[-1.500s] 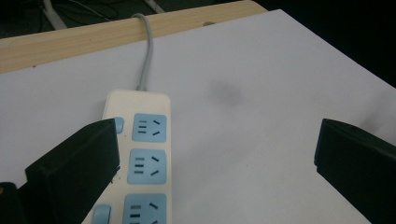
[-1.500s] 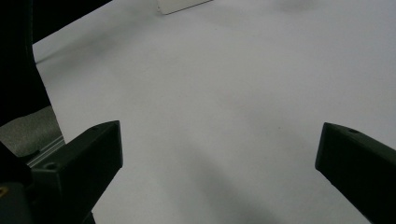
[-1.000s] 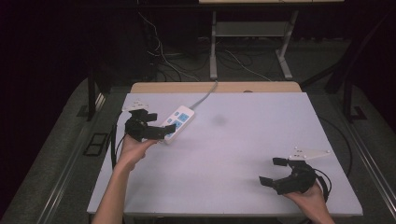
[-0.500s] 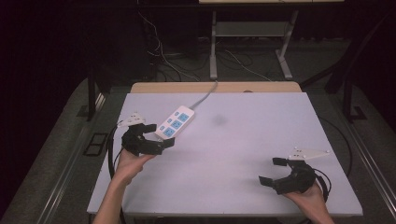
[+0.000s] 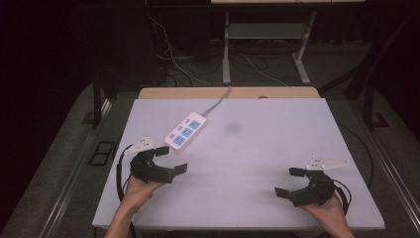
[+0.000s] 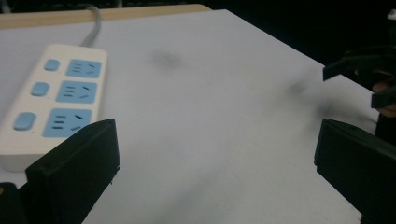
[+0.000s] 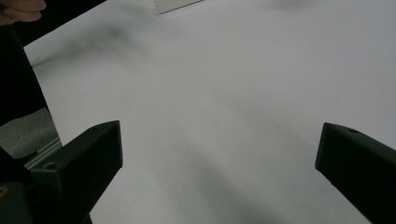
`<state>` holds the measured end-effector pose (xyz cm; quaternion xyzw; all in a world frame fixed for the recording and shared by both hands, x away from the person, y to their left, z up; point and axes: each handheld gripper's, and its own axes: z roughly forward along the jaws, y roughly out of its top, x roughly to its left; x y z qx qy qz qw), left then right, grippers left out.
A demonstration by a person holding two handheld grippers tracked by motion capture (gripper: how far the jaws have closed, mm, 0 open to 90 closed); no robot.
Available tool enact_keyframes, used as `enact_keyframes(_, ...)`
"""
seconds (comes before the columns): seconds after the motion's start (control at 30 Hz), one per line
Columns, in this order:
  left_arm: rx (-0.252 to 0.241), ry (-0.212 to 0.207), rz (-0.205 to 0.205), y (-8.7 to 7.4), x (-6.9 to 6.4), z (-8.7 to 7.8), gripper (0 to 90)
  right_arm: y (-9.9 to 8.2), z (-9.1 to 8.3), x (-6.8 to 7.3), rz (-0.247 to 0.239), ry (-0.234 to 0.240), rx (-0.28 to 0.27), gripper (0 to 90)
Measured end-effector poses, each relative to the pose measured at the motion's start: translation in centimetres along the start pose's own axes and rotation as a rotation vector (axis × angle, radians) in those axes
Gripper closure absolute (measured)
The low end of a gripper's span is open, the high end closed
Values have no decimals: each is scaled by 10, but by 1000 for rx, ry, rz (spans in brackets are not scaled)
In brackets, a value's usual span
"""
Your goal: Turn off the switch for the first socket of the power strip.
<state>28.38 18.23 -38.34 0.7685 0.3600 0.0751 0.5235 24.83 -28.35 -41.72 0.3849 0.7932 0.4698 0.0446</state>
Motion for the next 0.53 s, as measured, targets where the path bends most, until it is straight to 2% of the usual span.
enact_keyframes(0.17,19,-16,12,-10,-6,2,0,0,0,0,0,-1,-1,4)
enact_keyframes(0.53,40,-46,5,-34,-14,5,0,-2,2,-1,1,1,0,5)
